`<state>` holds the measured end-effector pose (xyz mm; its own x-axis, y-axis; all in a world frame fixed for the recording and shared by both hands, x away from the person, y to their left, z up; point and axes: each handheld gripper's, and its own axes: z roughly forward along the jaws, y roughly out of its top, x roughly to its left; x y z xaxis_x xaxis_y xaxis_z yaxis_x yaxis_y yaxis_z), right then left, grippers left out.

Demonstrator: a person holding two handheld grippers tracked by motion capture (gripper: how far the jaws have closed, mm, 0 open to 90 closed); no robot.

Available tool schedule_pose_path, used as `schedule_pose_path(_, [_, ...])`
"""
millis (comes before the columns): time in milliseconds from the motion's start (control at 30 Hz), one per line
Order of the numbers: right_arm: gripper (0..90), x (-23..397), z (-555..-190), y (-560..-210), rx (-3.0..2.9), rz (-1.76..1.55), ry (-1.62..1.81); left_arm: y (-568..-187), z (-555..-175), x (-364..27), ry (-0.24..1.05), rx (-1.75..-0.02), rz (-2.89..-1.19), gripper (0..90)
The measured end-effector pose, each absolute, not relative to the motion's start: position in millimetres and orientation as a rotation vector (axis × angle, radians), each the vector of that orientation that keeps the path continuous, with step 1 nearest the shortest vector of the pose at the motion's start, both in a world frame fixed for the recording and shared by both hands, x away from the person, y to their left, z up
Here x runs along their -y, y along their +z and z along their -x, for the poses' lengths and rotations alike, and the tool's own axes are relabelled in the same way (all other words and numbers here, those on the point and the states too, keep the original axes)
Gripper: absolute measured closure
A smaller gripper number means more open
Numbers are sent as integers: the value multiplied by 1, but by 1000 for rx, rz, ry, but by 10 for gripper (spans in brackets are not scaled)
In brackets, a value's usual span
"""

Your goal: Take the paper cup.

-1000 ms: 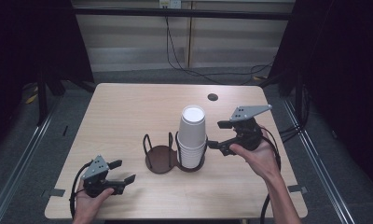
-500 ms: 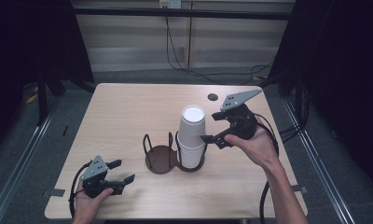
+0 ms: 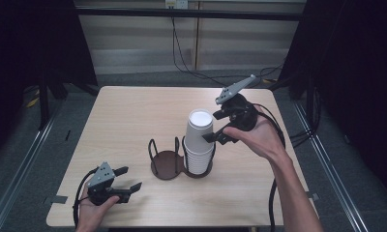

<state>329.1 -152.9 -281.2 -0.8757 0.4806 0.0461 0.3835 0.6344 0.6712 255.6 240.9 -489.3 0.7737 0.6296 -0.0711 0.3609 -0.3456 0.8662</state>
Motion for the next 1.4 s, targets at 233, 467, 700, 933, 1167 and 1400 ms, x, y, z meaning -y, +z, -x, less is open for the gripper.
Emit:
schedule_pose_path(233, [156, 142, -340, -279, -2786, -723, 981, -489, -256, -241, 340, -749, -1970, 215])
schedule_pose_path(467, [182, 124, -350, -277, -2864, -710, 813, -489, -256, -242, 351, -750, -1976, 215])
schedule_pose_path(700, [176, 113, -357, -276, -2865, -695, 716, -490, -257, -243, 344, -765, -1966, 216])
schedule_pose_path(933, [148, 107, -363, -278, -2961, -653, 650, -490, -257, -244, 338, -782, -1956, 216])
schedule_pose_path(1167, [194, 99, -369, -281, -2992, -608, 571, -491, -259, -245, 345, -792, -1958, 216])
schedule_pose_path(1400, [198, 92, -373, -279, -3012, -601, 504, -491, -258, -244, 347, -795, -1961, 222])
